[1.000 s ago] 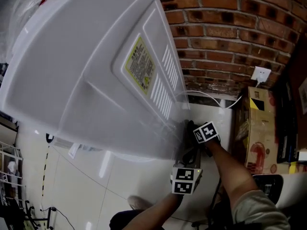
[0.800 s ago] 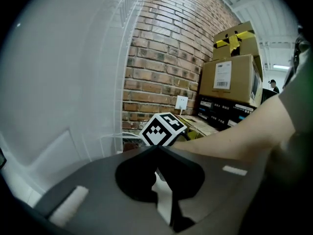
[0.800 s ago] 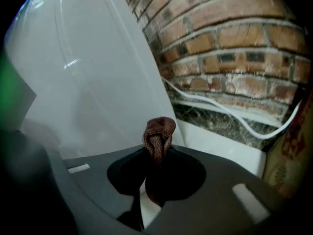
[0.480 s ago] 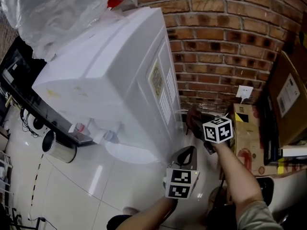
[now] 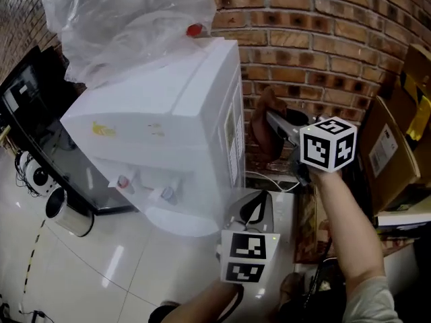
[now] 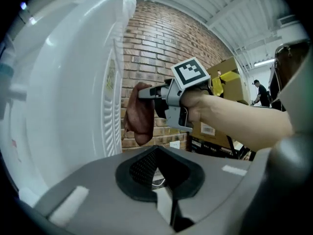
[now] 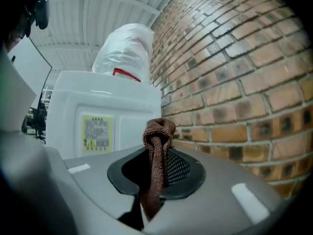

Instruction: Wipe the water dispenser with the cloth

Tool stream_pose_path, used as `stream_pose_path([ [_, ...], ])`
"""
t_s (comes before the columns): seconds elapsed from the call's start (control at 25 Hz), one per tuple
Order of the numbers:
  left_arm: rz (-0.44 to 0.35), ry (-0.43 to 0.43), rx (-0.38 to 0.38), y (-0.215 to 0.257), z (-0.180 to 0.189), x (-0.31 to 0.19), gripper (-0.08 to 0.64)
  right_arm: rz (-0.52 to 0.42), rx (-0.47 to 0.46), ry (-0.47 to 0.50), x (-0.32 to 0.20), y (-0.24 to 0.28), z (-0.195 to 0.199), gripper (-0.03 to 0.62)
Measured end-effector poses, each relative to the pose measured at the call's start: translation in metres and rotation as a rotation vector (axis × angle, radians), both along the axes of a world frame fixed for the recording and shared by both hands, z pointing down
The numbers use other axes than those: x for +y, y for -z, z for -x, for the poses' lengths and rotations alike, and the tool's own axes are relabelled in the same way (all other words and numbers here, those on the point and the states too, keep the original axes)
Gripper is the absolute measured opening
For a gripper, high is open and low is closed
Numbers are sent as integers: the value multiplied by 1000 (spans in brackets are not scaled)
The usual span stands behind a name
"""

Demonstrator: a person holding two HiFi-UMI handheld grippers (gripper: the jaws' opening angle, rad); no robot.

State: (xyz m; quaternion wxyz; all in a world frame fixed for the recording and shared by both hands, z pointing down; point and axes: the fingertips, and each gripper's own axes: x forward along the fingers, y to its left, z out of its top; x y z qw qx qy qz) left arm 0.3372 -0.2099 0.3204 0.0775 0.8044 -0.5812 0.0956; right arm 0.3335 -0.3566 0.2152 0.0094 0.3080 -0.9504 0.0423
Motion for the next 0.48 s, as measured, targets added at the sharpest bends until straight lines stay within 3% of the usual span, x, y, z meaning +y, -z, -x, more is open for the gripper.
stream_pose_path([
  [0.2, -45, 10, 78, 38, 13, -10, 0, -110, 12, -1, 2, 77, 19, 71],
  [0.36, -88, -7, 137, 56, 0, -20, 0, -204, 30, -8, -1, 131, 34, 71],
  [0.48, -84, -25, 139, 54, -9, -29, 0, -216, 12, -20, -13, 155, 44, 71],
])
